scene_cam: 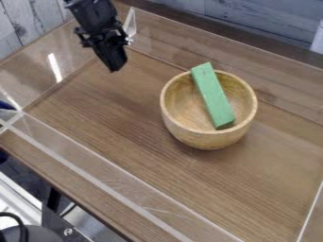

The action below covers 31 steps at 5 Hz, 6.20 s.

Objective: Put the green block in the brown bowl

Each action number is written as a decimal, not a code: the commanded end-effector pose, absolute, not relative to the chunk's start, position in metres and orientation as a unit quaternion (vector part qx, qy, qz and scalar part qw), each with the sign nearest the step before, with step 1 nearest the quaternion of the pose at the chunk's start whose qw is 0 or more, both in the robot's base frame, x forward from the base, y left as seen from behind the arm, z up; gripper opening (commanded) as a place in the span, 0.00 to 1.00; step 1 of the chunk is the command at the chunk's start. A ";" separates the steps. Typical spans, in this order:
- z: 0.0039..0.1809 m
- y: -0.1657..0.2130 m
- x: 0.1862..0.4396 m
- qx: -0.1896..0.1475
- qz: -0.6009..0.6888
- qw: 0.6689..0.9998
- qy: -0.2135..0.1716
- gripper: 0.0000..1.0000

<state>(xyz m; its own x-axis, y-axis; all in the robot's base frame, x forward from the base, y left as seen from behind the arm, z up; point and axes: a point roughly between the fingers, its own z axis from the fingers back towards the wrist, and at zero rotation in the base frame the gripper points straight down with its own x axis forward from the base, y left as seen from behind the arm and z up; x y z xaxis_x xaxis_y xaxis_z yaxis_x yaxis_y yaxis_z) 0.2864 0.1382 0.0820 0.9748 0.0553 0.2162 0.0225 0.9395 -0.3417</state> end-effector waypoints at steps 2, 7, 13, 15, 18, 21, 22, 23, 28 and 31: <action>0.120 0.091 0.302 -0.192 -0.058 0.969 -0.146 0.00; 0.102 -0.047 0.312 -0.160 -0.079 0.983 -0.044 0.00; 0.082 -0.014 0.315 -0.198 -0.087 0.976 -0.013 0.00; 0.064 -0.008 0.316 -0.192 -0.114 0.975 -0.002 1.00; 0.059 -0.002 0.312 -0.175 -0.120 0.977 -0.007 1.00; 0.085 0.003 0.297 -0.159 -0.094 0.981 -0.061 1.00; 0.105 0.014 0.293 -0.138 -0.076 0.984 -0.083 1.00; 0.126 0.024 0.291 -0.122 -0.061 0.985 -0.102 1.00; 0.138 0.104 0.298 -0.081 -0.020 0.988 -0.129 0.00; 0.115 0.098 0.324 -0.088 -0.027 0.991 -0.094 0.00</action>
<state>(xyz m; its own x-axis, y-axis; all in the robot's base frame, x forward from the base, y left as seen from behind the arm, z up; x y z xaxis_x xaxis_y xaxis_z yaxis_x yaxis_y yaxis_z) 0.3143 0.0946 0.0957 0.9912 -0.0260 0.1301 0.0523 0.9778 -0.2028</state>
